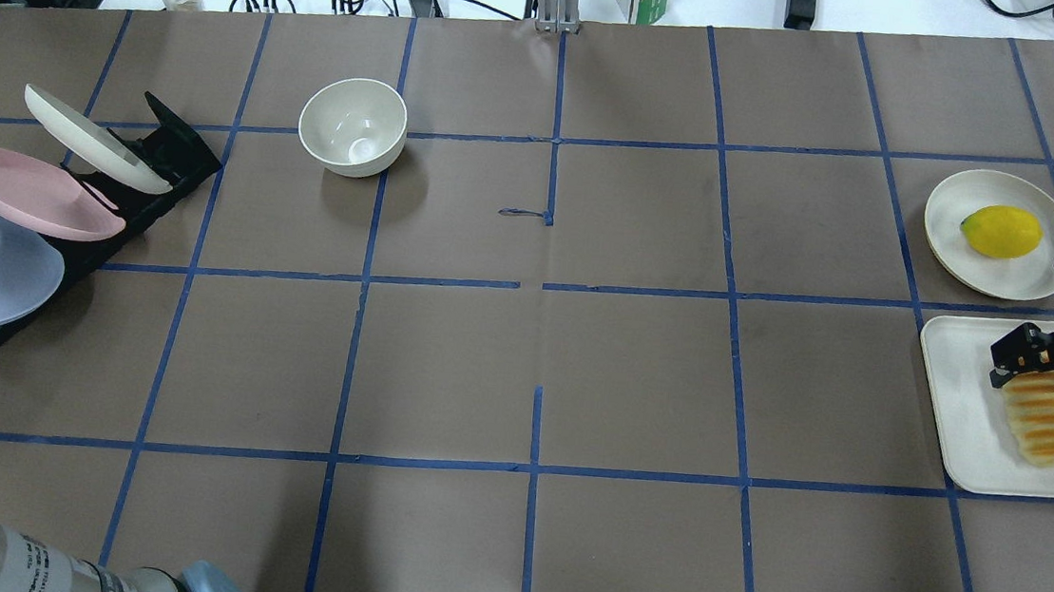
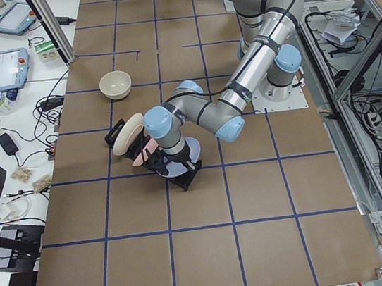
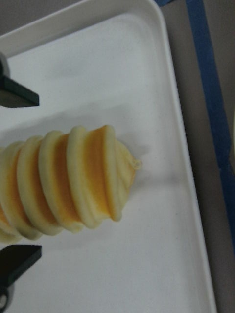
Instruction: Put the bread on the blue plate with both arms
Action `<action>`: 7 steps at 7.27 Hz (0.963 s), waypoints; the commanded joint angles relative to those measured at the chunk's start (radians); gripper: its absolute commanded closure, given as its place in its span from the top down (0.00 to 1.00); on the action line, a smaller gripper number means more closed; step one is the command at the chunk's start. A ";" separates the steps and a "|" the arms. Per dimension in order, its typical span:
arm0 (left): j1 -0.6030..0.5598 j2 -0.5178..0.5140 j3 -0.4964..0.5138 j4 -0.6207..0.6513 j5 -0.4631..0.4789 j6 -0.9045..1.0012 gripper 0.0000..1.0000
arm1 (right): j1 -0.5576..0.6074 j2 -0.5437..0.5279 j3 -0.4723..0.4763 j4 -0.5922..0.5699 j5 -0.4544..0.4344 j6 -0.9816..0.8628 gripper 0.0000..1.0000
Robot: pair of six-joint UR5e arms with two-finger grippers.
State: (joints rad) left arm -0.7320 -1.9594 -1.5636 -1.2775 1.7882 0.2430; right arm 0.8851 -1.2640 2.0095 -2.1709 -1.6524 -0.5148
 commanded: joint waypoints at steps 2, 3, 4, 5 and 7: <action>-0.003 0.097 0.014 -0.154 0.048 0.001 0.00 | 0.000 0.012 -0.001 0.002 -0.001 -0.011 0.87; -0.003 0.141 0.016 -0.240 0.054 -0.004 0.00 | 0.000 0.012 0.000 0.009 -0.003 -0.008 0.38; -0.003 0.180 0.016 -0.346 0.053 -0.043 0.00 | 0.000 0.012 -0.001 0.013 -0.003 -0.008 0.08; -0.012 0.216 0.005 -0.449 0.047 -0.077 0.00 | 0.000 0.009 -0.003 0.017 -0.003 -0.008 0.00; -0.061 0.281 -0.009 -0.615 -0.056 -0.141 0.00 | 0.000 -0.008 -0.009 0.022 -0.070 -0.022 0.00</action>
State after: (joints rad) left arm -0.7622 -1.7179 -1.5655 -1.7959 1.7994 0.1425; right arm 0.8851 -1.2621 2.0045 -2.1552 -1.6877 -0.5286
